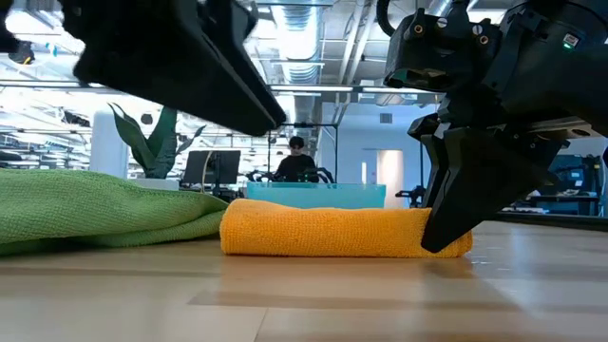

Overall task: Roll microfiber towels into tight, uniform cylinder then place into a basket
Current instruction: Roll the orange microfiber cloth

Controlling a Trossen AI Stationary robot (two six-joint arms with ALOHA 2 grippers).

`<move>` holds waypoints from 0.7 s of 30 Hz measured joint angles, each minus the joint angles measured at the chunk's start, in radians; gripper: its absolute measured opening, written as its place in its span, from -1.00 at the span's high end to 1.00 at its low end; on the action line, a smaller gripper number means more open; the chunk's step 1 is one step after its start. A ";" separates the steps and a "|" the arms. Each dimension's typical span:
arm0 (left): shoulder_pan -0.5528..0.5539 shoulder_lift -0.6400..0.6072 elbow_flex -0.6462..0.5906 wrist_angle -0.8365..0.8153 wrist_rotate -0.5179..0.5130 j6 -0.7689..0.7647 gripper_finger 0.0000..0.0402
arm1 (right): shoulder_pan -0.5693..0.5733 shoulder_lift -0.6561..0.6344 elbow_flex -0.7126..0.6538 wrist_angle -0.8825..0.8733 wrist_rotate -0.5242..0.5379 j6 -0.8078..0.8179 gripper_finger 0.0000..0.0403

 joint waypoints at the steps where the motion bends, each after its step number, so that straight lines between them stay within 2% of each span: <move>1: 0.001 0.013 0.000 0.003 0.006 0.005 0.25 | 0.000 0.000 0.000 0.001 0.000 0.000 0.81; 4: 0.012 0.069 0.000 0.036 0.033 0.034 0.12 | 0.000 0.000 0.000 0.001 0.000 0.000 0.81; 9: 0.030 0.130 -0.001 0.023 0.008 0.030 -0.04 | 0.000 0.000 0.000 0.001 0.000 0.000 0.81; 15: 0.063 0.129 0.001 -0.024 0.000 -0.091 -0.05 | 0.000 0.000 0.001 0.008 -0.010 0.001 0.81; 18: 0.066 0.128 0.002 -0.027 0.041 -0.083 -0.04 | 0.000 0.000 0.001 0.009 -0.023 0.001 0.81; 21: 0.054 0.129 0.018 -0.052 0.040 -0.059 -0.02 | 0.000 0.000 0.001 0.008 -0.023 0.001 0.81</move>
